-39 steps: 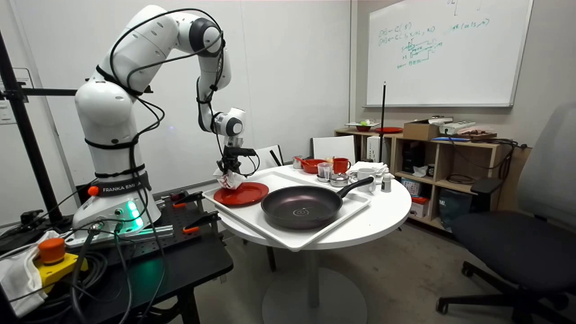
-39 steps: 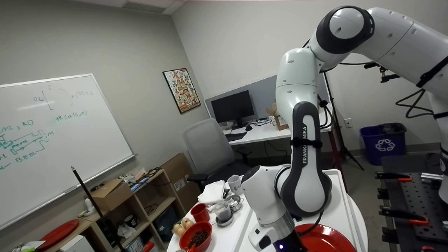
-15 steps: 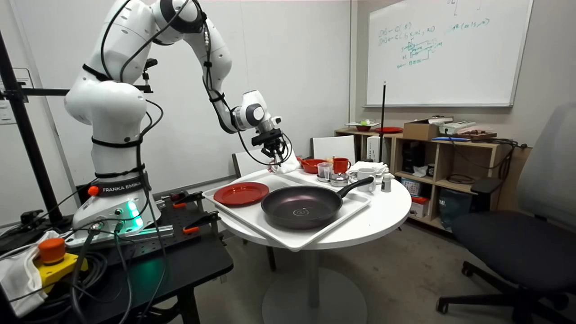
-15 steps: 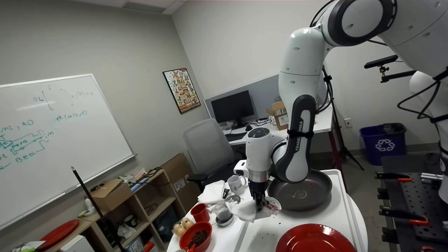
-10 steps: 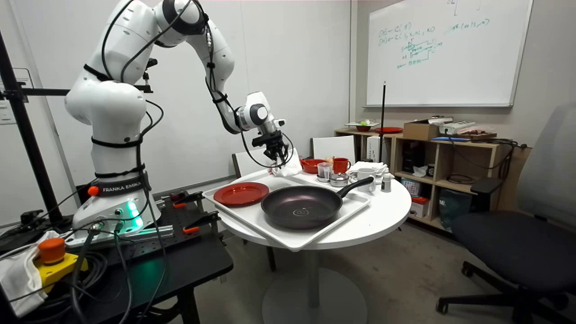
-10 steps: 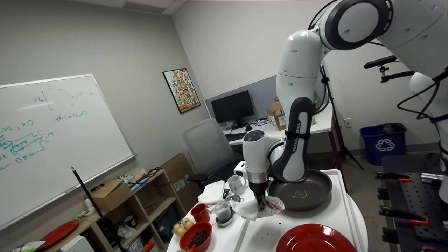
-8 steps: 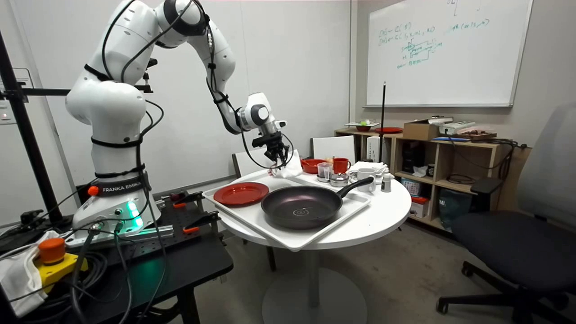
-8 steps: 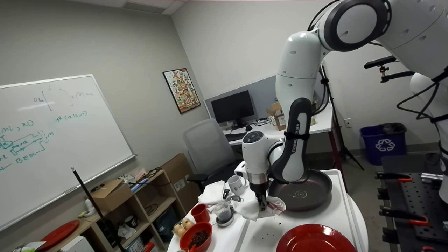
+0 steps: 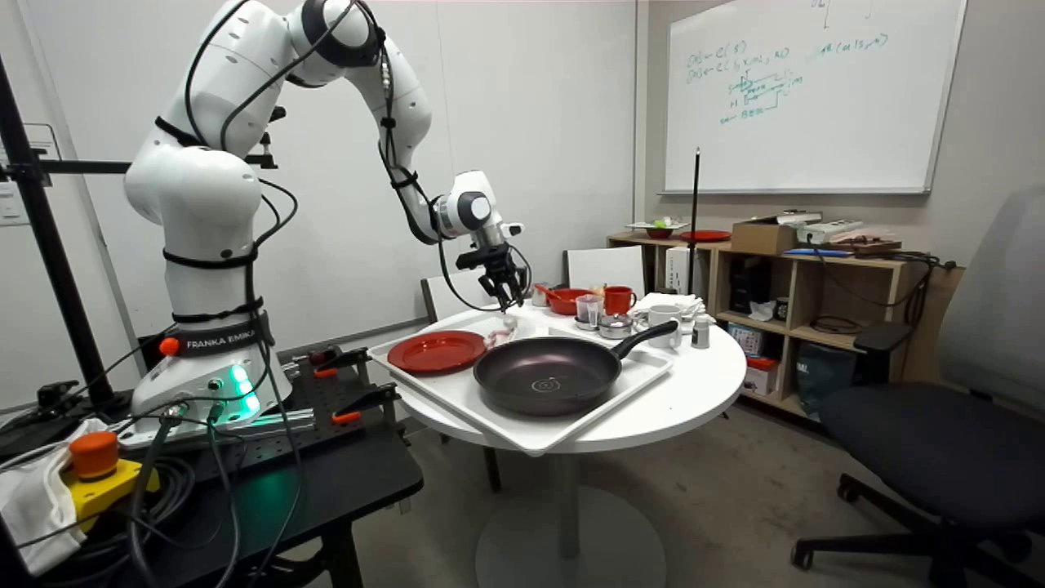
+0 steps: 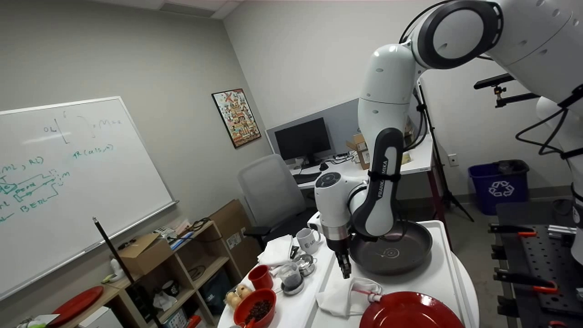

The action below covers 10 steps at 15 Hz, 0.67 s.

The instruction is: Wipe the red plate with the white cloth

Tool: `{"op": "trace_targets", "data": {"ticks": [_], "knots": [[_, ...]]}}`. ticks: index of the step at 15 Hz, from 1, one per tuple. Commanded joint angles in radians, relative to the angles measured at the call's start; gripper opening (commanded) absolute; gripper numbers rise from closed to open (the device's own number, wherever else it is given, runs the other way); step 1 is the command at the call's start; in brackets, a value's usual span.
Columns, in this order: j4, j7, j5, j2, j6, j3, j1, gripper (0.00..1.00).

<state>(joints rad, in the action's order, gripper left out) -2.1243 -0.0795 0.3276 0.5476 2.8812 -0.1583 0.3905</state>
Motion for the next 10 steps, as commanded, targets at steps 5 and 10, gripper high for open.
{"op": "trace_targets", "data": {"ticks": [5, 10], "knots": [[0.002, 0.043, 0.017, -0.01, -0.013, 0.049, -0.042, 1.0], [-0.023, 0.004, -0.006, -0.029, 0.004, 0.116, -0.091, 1.0]]}}
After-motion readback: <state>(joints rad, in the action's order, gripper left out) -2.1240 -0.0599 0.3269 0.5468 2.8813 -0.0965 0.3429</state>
